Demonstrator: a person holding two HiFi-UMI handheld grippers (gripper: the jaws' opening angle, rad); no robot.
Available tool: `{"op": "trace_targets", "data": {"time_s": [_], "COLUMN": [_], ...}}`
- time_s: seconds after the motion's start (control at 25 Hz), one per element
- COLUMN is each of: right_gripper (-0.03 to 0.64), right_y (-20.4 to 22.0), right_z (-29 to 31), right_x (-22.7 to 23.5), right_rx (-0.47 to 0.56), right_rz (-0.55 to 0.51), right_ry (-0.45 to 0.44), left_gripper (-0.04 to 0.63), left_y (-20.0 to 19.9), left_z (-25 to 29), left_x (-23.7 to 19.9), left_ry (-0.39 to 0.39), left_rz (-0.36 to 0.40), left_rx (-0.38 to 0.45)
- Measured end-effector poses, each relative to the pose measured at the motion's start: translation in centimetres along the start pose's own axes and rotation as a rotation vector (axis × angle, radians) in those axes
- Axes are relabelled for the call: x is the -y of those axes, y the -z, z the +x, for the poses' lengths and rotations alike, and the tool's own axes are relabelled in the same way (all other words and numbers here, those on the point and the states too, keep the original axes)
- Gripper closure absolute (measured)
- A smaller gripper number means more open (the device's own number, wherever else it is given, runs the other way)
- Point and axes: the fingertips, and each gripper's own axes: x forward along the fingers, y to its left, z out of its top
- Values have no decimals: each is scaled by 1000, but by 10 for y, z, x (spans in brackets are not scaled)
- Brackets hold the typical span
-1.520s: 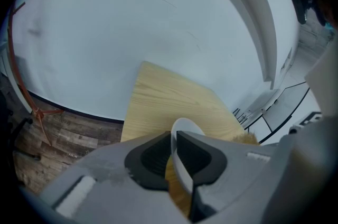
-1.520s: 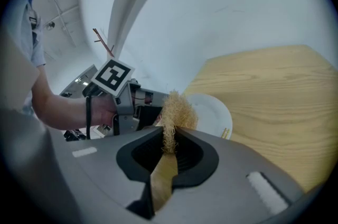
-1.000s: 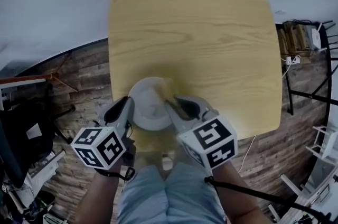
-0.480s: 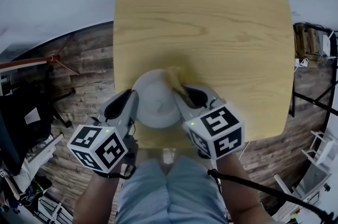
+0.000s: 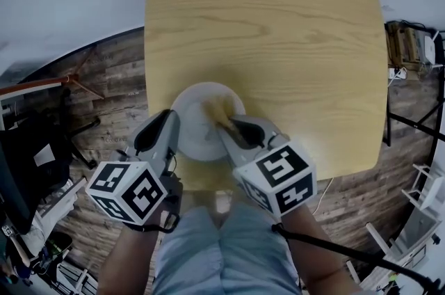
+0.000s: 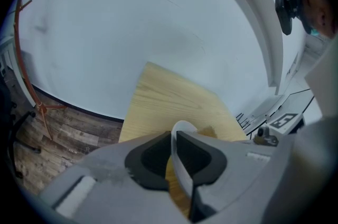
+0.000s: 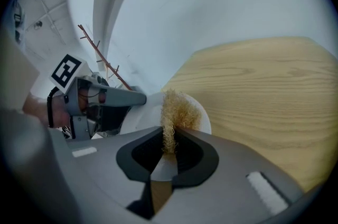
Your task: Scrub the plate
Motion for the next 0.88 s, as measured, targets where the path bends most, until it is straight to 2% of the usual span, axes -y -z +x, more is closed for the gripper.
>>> {"op": "trace_targets", "data": {"time_s": [0.28, 0.56, 0.88], "right_gripper": [574, 574, 574], "right_y": [21, 40, 35], "right_z": [-4, -7, -24], "right_x": [-28, -70, -96], "right_rx": [6, -27, -9], "right_rz": [28, 5, -29], "right_ry": [-53, -115, -146], "left_gripper": [538, 538, 538], "left_y": [-1, 4, 9], "left_z": [-1, -2, 1], "left_x": [1, -2, 0], "left_ry": [8, 14, 18], "left_rz": [8, 29, 52], "left_rx": [16, 19, 6]}}
